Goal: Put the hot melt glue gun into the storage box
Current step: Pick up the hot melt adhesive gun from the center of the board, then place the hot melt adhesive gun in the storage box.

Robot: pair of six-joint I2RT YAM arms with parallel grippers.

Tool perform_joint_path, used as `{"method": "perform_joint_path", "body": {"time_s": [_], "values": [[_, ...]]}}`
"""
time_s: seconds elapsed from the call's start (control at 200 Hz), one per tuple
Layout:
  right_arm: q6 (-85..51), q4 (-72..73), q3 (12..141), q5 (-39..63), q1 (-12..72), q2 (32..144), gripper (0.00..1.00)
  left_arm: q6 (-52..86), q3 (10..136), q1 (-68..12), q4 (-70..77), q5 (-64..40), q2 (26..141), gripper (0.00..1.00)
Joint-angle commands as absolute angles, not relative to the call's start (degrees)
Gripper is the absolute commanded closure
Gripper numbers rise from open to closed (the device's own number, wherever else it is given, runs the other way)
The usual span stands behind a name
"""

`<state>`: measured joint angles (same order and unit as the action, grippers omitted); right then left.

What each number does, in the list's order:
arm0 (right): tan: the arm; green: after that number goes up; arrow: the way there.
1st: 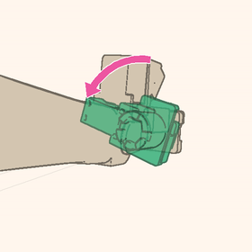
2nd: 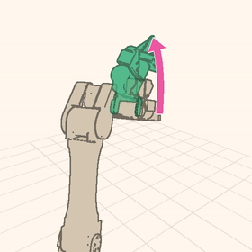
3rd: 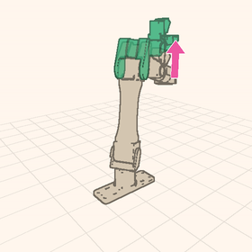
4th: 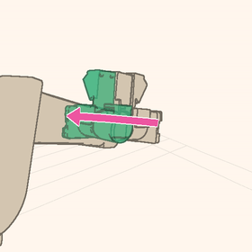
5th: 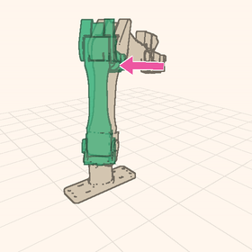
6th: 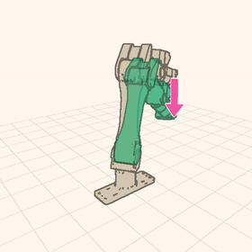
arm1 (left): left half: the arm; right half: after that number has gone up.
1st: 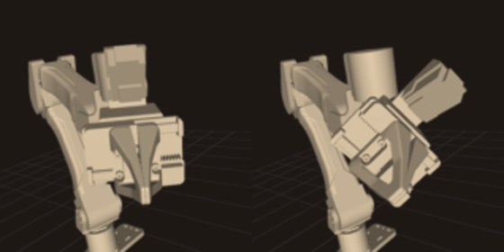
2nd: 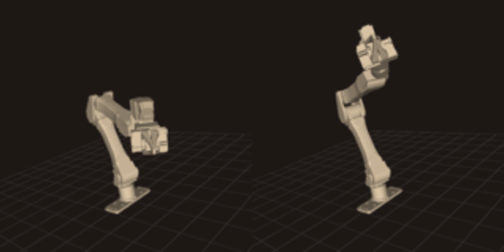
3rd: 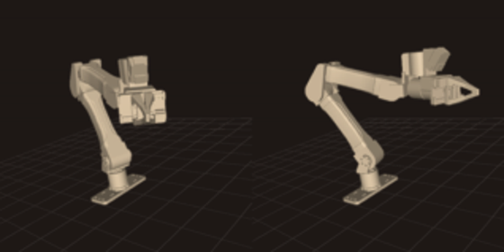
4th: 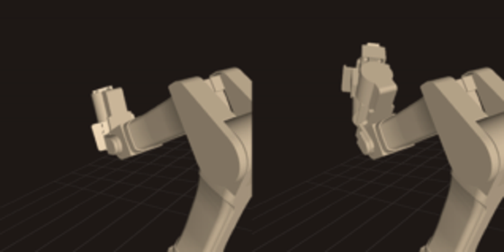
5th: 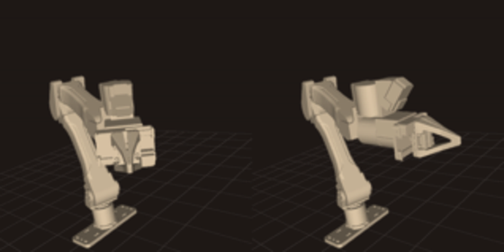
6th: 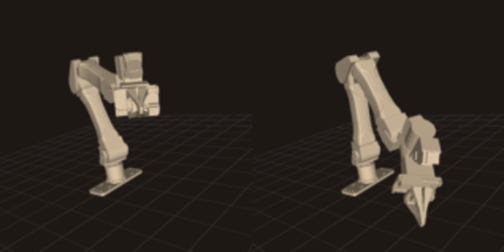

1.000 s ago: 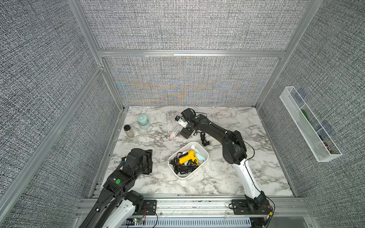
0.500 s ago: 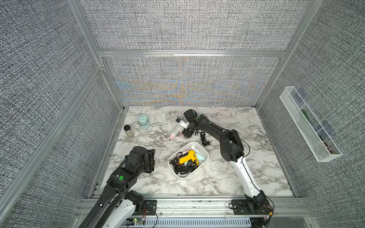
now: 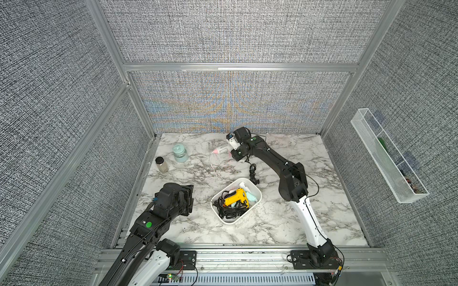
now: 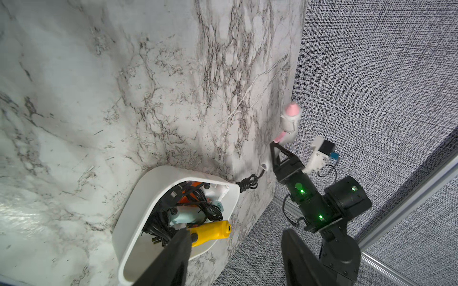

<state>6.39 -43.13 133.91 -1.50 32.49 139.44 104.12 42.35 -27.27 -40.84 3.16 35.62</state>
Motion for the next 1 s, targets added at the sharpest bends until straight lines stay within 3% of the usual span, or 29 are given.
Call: {"method": "perform_joint_path", "body": {"time_s": [0.0, 0.14, 0.37, 0.576, 0.781, 0.996], "values": [[-5.70, -34.86, 132.70, -4.13, 32.69, 126.77, 0.96, 101.24, 44.51, -27.25, -43.12, 4.97, 36.11, 0.36], [-18.00, -28.64, 125.89, -3.16, 32.96, 114.79, 0.96, 100.63, 45.77, -27.25, -43.89, 5.63, 36.23, 0.36], [-37.58, -15.07, 103.48, -1.75, 36.10, 94.47, 0.96, 100.78, 45.75, -27.25, -44.60, 6.46, 35.27, 0.36], [-55.64, -9.84, 86.16, -1.86, 41.31, 85.10, 0.94, 100.72, 46.23, -27.25, -44.41, 6.50, 35.47, 0.36], [-74.36, -3.44, 69.52, -15.53, 50.31, 76.31, 0.99, 100.88, 46.58, -27.25, -45.15, 6.68, 34.52, 0.36], [-89.17, -3.96, 61.73, -25.78, 57.38, 76.12, 1.00, 100.72, 47.05, -27.25, -45.26, 6.44, 34.37, 0.36]]}}
